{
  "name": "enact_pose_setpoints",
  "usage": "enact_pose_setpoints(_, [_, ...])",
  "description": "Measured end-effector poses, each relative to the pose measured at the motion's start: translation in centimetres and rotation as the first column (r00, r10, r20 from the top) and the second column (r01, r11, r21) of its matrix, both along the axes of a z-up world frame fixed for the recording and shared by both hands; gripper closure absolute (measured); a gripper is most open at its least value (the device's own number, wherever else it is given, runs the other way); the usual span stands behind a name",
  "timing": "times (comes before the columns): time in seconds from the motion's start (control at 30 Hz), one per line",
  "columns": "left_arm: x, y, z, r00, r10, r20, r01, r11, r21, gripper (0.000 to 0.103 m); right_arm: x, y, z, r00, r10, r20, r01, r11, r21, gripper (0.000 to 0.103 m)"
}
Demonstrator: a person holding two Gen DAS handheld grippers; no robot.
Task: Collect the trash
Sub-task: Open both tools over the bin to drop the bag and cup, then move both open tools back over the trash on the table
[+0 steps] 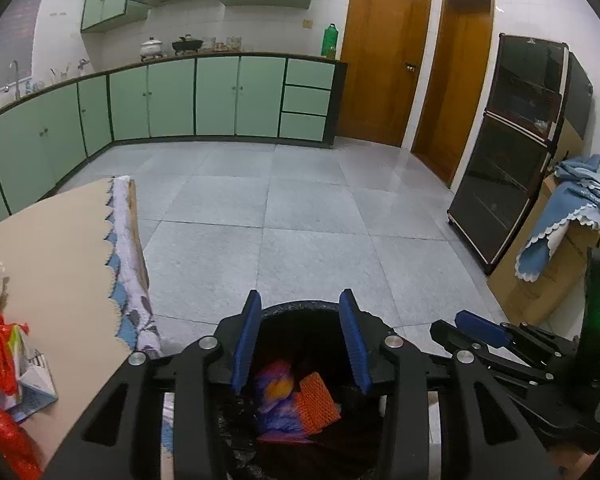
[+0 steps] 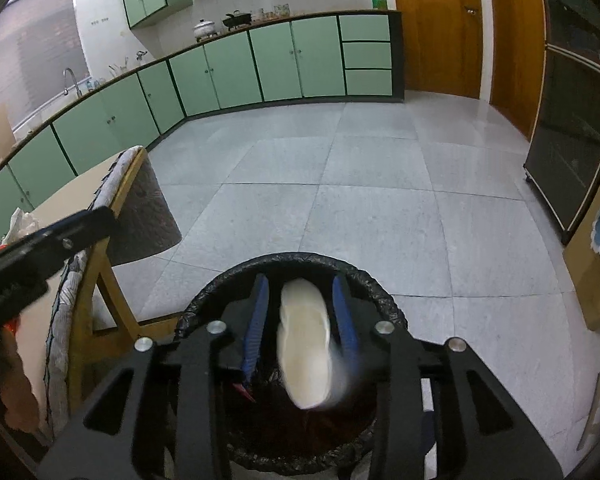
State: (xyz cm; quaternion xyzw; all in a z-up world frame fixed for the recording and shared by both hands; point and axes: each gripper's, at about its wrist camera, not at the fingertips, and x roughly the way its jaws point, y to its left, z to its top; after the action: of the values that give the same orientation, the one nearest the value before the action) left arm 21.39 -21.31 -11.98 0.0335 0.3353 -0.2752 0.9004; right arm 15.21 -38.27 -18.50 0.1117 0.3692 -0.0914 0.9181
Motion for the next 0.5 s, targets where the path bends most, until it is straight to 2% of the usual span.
enact_pose_setpoints(0.03, [0.0,0.2,0.2,1.000,0.004,0.000,-0.004,1.000,-0.004,0.061,-0.2,0.0,0.2,1.000,-0.004,0.005,0.004,1.000,-0.002,0.055])
enact_pose_setpoints(0.1, [-0.2,0.9,0.8,1.000,0.016,0.006,-0.016,1.000,-0.014,0.057,-0.5,0.1,0.6,1.000,-0.011,0.017,0.011,1.000,-0.011,0.050])
enact_pose_setpoints(0.2, [-0.8,2.1,2.2,0.999,0.041,0.037,-0.040,0.999,-0.027,0.049,-1.2,0.3,1.7,0.999,-0.031,0.037,0.032,0.999,-0.027,0.033])
enact_pose_setpoints(0.27, [-1.2,3.3,3.2,0.996,0.065,0.059,-0.062,0.997,-0.036,0.039,-1.6,0.3,2.6,0.997,-0.049,0.052,0.051,0.998,-0.038,0.016])
enact_pose_setpoints(0.3, [-1.5,4.0,3.7,0.994,0.078,0.071,-0.075,0.996,-0.040,0.037,-1.9,0.6,3.2,0.996,-0.057,0.066,0.060,0.997,-0.045,0.012])
enact_pose_setpoints(0.37, [-2.0,5.4,4.6,0.989,0.110,0.100,-0.107,0.993,-0.042,0.028,-2.5,1.2,4.2,0.994,-0.059,0.093,0.065,0.996,-0.057,0.009])
enact_pose_setpoints(0.5, [-3.3,9.1,6.2,0.972,0.183,0.149,-0.179,0.983,-0.042,0.021,-3.1,3.1,5.9,0.991,-0.022,0.131,0.029,0.998,-0.053,0.007])
